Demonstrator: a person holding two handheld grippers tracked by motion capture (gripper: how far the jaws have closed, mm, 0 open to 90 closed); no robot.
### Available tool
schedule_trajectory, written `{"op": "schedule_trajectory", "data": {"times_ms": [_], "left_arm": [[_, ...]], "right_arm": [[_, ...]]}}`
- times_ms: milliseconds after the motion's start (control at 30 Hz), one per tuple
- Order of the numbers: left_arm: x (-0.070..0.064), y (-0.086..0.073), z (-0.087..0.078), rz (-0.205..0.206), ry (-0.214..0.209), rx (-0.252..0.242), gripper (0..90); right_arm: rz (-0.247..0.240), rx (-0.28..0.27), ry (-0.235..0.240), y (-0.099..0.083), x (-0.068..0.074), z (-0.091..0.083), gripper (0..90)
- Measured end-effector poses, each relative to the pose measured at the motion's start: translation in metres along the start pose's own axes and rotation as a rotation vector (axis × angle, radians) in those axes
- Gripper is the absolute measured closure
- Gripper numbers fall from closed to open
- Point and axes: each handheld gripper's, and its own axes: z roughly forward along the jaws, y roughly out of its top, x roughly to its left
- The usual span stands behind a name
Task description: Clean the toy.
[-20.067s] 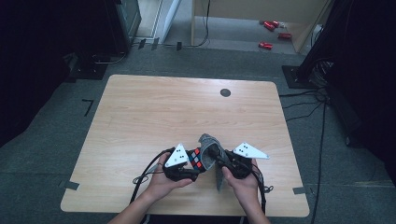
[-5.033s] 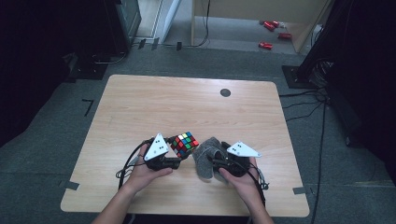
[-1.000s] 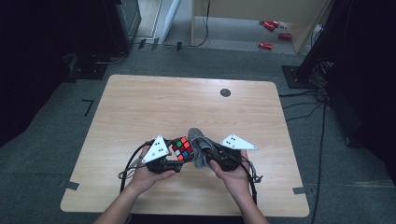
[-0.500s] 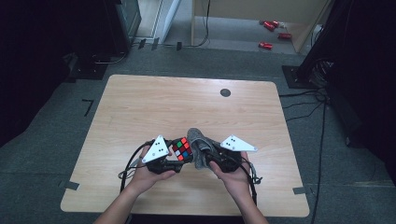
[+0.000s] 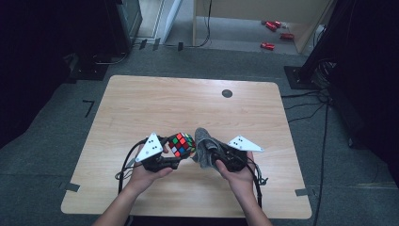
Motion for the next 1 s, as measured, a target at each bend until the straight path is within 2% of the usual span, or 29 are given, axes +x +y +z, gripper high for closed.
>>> {"op": "schedule_trajectory", "data": {"times_ms": [67, 167, 267, 367, 433, 500, 600, 767, 867, 1000], "left_arm": [[0.007, 0.002, -0.006, -0.035, 0.013, -0.040, 34.9], [0.015, 0.004, -0.013, -0.079, 0.019, -0.070, 34.9], [0.016, 0.005, -0.014, -0.112, -0.004, -0.089, 34.9], [0.010, 0.006, -0.011, -0.114, -0.036, -0.093, 34.8], [0.005, 0.007, -0.008, -0.107, -0.063, -0.092, 34.9], [0.001, 0.007, -0.006, -0.103, -0.083, -0.087, 34.9], [-0.001, 0.006, -0.003, -0.093, -0.084, -0.073, 34.9], [0.001, 0.005, -0.004, -0.095, -0.064, -0.065, 34.8], [0.004, 0.004, -0.003, -0.101, -0.062, -0.048, 34.9], [0.002, 0.003, -0.001, -0.106, -0.085, -0.039, 34.9]], "right_arm": [[-0.005, 0.012, 0.007, -0.004, -0.002, 0.002, 75.8], [-0.026, 0.031, 0.025, -0.010, 0.000, 0.008, 75.6], [-0.060, 0.028, 0.057, -0.013, 0.006, 0.013, 75.1], [-0.094, 0.011, 0.076, -0.014, 0.015, 0.016, 74.8], [-0.109, -0.010, 0.069, -0.013, 0.018, 0.016, 74.5], [-0.102, -0.028, 0.063, -0.013, 0.019, 0.016, 74.6], [-0.107, -0.019, 0.083, -0.015, 0.021, 0.017, 74.8], [-0.175, 0.038, 0.132, -0.022, 0.037, 0.026, 75.1], [-0.190, 0.040, 0.121, -0.020, 0.037, 0.025, 75.2], [-0.166, -0.010, 0.073, -0.013, 0.026, 0.016, 75.3]]}}
